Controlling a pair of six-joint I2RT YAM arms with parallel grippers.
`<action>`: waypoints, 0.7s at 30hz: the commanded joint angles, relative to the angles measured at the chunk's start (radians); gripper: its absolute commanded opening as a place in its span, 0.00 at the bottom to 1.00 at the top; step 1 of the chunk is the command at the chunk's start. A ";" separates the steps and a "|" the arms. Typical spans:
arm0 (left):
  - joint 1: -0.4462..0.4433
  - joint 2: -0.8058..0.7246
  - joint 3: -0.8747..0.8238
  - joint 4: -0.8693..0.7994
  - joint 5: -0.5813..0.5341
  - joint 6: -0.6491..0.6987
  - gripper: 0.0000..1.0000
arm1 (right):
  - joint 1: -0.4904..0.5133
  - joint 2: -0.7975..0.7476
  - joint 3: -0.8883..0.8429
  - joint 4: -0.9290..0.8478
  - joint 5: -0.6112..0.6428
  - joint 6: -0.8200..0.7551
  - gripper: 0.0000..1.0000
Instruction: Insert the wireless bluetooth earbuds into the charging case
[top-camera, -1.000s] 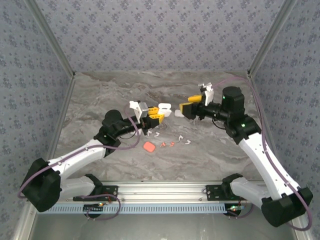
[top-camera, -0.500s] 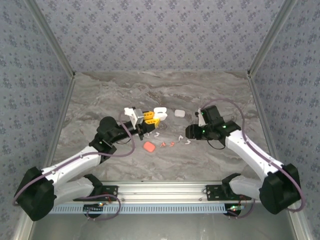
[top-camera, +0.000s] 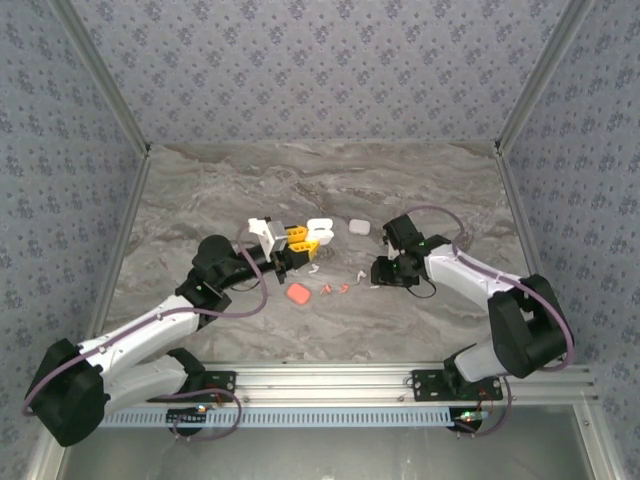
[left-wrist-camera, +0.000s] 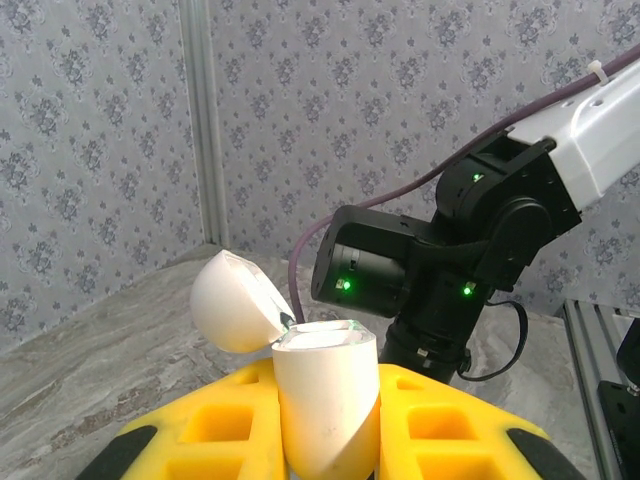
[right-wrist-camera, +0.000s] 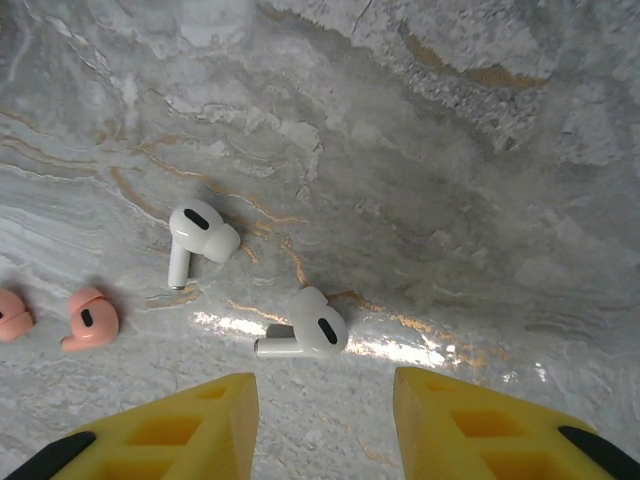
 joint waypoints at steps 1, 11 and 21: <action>-0.006 -0.022 0.018 0.002 0.000 0.020 0.00 | 0.011 0.036 0.019 0.023 0.018 0.021 0.41; -0.006 -0.024 0.030 -0.019 0.002 0.024 0.00 | 0.034 0.116 0.038 0.047 0.016 0.025 0.37; -0.006 -0.021 0.035 -0.029 0.003 0.023 0.00 | 0.037 0.130 0.050 0.051 0.051 0.019 0.35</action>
